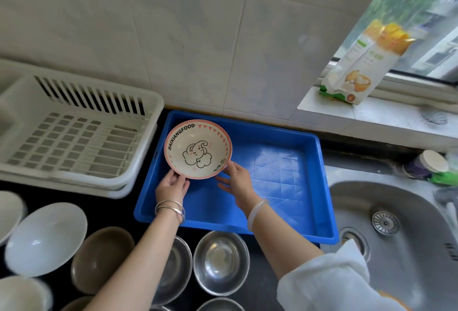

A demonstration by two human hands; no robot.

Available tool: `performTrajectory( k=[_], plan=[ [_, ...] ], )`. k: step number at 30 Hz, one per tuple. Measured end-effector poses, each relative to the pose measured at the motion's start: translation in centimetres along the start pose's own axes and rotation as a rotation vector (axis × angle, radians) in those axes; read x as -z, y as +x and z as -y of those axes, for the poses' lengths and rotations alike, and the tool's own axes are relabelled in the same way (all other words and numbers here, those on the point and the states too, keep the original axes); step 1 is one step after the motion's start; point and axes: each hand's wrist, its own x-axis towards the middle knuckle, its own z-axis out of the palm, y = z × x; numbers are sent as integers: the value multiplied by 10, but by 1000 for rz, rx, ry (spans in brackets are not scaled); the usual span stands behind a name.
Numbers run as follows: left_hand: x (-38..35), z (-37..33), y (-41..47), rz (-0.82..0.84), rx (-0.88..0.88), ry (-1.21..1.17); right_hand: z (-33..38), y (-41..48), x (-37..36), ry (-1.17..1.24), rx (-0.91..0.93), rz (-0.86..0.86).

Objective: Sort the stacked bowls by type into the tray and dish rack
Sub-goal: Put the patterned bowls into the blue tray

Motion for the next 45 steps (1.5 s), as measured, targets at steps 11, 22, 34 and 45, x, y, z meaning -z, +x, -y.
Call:
performTrajectory(
  k=[11,22,34,45],
  plan=[
    [-48,50,-129,264,110,257,-15,-91,119,-218,108,-90],
    [-85,178,-251,750,83,1020,-87,-208,297,-638,158,-599],
    [-87,217,-277,693,383,900,-142,-250,350,-556,25,-712],
    [-82,145,-229,536,172,767,-83,-228,308,-469,180,-627]
  ],
)
